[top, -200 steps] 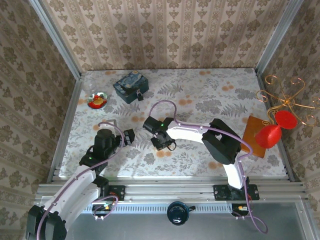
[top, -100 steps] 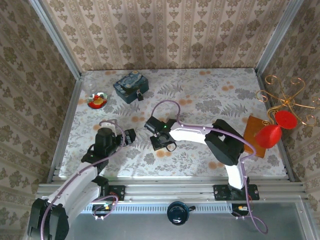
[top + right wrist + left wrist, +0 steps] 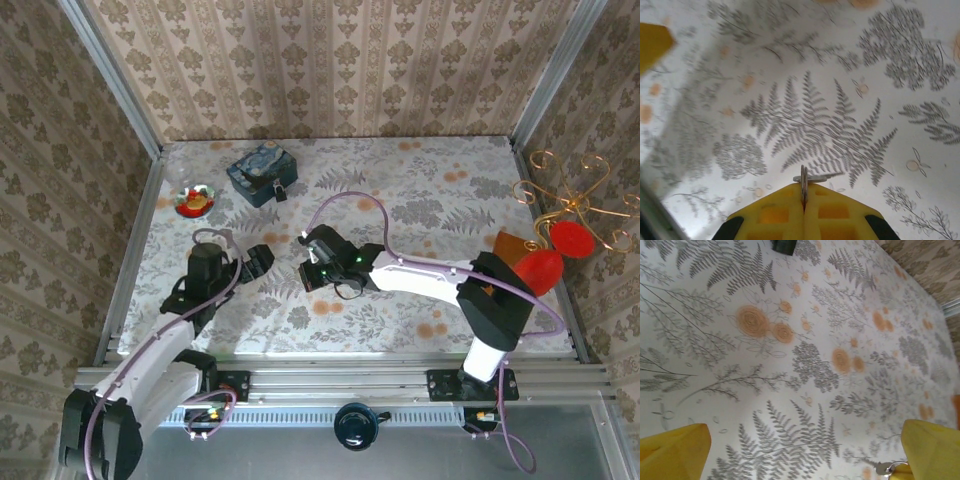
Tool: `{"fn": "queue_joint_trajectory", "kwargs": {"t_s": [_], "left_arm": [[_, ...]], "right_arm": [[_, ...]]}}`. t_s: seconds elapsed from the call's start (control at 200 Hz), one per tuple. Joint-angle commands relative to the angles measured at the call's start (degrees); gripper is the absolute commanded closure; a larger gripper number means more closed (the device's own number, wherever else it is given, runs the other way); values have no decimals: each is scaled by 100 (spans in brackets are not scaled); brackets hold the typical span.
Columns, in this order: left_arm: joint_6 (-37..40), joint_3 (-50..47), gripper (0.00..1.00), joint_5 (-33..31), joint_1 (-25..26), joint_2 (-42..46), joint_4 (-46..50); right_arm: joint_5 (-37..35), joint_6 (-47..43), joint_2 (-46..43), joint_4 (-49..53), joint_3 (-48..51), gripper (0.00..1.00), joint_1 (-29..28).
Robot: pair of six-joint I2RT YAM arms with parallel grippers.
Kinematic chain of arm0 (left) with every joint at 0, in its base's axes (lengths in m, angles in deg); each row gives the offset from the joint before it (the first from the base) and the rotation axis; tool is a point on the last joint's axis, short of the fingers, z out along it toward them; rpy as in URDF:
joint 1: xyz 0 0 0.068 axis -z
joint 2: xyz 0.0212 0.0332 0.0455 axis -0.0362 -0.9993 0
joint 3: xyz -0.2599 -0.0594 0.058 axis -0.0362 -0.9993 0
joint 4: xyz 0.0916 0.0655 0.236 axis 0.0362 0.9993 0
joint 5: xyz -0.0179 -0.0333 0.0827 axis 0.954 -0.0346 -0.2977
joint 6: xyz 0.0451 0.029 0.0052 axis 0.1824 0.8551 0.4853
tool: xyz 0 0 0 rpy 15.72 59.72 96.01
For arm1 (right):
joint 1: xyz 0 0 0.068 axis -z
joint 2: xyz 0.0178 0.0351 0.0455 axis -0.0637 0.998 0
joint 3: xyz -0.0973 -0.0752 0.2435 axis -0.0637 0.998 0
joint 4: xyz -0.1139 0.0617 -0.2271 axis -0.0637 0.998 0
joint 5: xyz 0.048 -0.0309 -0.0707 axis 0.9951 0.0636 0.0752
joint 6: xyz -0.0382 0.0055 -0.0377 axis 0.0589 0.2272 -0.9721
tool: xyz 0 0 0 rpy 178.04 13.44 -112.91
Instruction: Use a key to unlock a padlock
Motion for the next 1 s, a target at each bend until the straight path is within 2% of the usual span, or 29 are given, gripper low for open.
{"fn": "queue_joint_trajectory", "kwargs": {"t_s": [0.0,0.075,0.17,0.245,0.3,0.36,0.405,0.465,0.54,0.62,0.7,0.795,0.895,0.995], "left_arm": [[-1021,84,6,802,-30,-111,-583],[-745,77,8,936,-10,-150,-1052],[815,-71,4,867,113,3,-1503],[1648,-90,3,860,122,112,-1728],[1863,-187,5,905,154,91,-2312],[1817,-506,6,814,230,-44,-3432],[2039,-802,7,539,480,-220,-4207],[2788,-945,6,94,1012,-476,-4959],[3711,-743,5,-340,1507,-805,-5015],[4390,-480,7,-206,1751,-1173,-5051],[4728,-345,10,77,1768,-1466,-5303],[4926,-144,19,349,1709,-1733,-5374],[4937,56,27,690,1629,-1917,-5359],[4850,86,33,767,1593,-1991,-5498]], "right_arm": [[292,-256,-309,-630,100,100,87],[304,-218,-379,-501,-21,100,159],[310,-72,-530,-71,-316,100,273],[270,56,-707,323,-593,100,378],[300,151,-809,576,-769,100,468],[323,253,-907,808,-917,100,553],[353,317,-982,918,-990,100,605],[400,417,-1066,1015,-1065,100,645],[427,577,-1161,1075,-1133,100,677],[507,721,-1258,1072,-1164,100,686],[563,757,-1326,1090,-1232,100,685],[549,694,-1320,1272,-1448,100,685],[603,748,-1358,1241,-1432,100,660],[688,889,-1424,1106,-1289,100,638]]}}
